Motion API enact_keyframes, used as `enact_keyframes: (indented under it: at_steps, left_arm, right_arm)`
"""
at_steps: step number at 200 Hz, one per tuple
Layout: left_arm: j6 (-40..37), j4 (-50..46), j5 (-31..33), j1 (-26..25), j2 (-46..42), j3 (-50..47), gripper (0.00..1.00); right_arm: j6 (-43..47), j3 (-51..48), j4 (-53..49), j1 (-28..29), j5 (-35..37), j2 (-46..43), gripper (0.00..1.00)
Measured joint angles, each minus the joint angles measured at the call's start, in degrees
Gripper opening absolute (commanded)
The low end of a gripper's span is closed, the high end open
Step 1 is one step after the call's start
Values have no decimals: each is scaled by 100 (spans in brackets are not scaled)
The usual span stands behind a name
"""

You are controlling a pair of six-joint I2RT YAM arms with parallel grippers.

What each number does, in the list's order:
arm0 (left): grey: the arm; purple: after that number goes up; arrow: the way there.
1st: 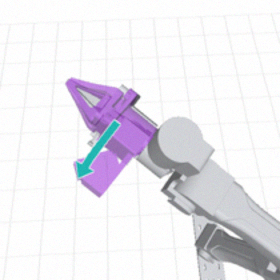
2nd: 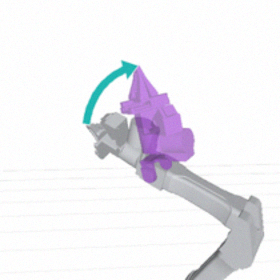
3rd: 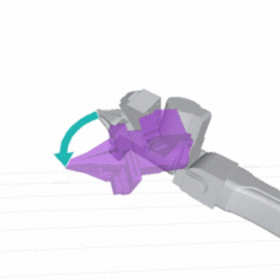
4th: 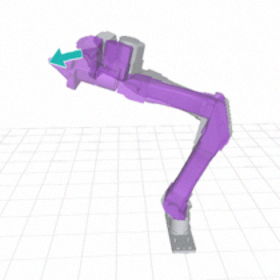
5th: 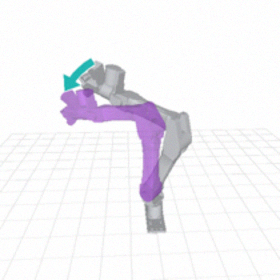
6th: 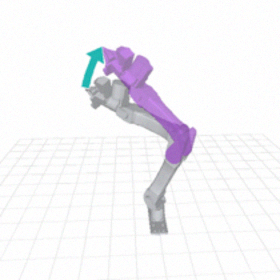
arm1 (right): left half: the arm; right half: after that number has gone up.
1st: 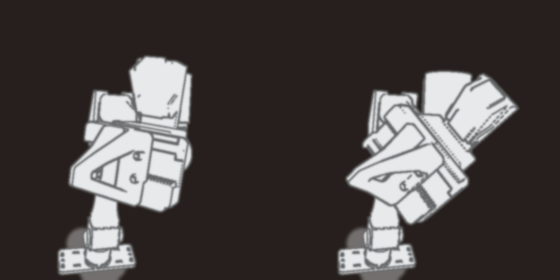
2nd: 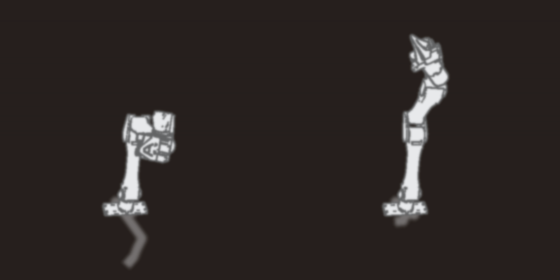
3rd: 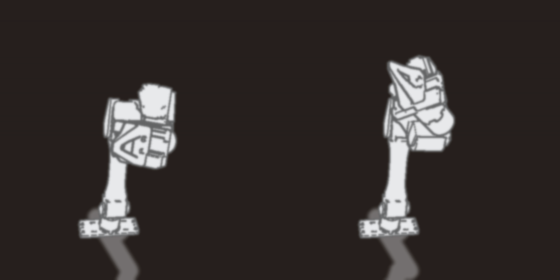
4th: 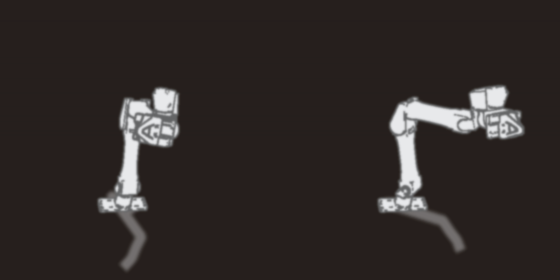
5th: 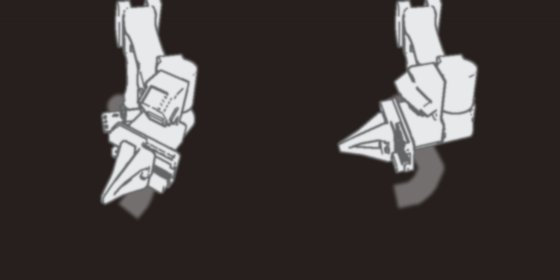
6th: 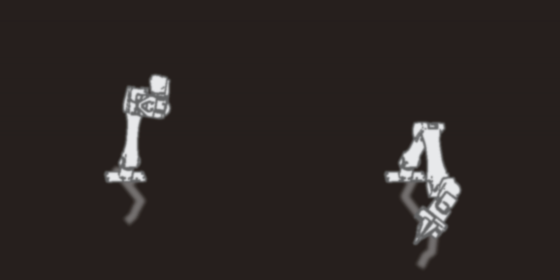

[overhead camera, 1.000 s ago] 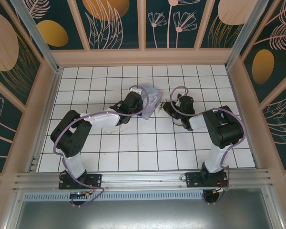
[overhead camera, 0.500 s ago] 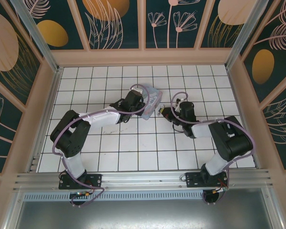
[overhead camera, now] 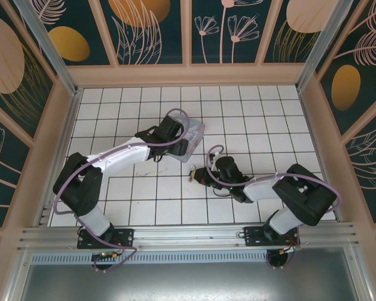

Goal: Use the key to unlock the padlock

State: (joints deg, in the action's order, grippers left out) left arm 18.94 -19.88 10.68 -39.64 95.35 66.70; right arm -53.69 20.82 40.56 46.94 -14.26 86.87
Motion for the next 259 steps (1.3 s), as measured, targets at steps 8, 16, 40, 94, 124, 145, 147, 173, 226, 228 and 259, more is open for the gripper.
enact_keyframes:
  at_steps: [8, 16, 40, 94, 124, 145, 147, 173, 226, 228, 259]
  left_arm:
    - [11, -57, -17, 0, -129, 46, 89]
    - [31, -83, -31, 0, -249, 101, 94]
    - [144, -94, -111, 0, -588, 225, 99]
    - [361, -94, -127, 0, -1231, 238, 99]
    - [505, -92, -26, 0, -1493, 238, 99]
    - [581, -94, 256, 0, -1681, 238, 99]
    - [581, -94, 280, 0, -1696, 238, 99]
    - [605, -48, 824, 70, -1998, 236, 99]
    - [378, 1091, 1641, 953, -2957, -503, 99]
    - [365, 1156, 1665, 1005, -2981, -542, 99]
    - [92, 2315, 2041, 1591, -3285, -1405, 99]
  right_arm:
    - [-59, 0, 57, 151, 57, 68, 0]
    - [-125, 0, 144, 297, 96, 168, 0]
    - [-267, 0, 339, 439, 149, 470, 0]
    - [-385, -136, 271, 369, 356, 306, 49]
    - [-332, -267, -240, 92, 466, -522, 70]
    - [-140, -247, -946, -269, 522, -1414, 84]
    - [-94, -232, -1032, -306, 518, -1508, 84]
    - [310, 308, -2378, -1054, 702, -2612, 92]
    - [1589, 2181, -4017, -2857, 1869, -3307, 96]
    - [1620, 2212, -4024, -2924, 1899, -3305, 96]
    - [2090, 2179, -3886, -3746, 2288, -3095, 99]
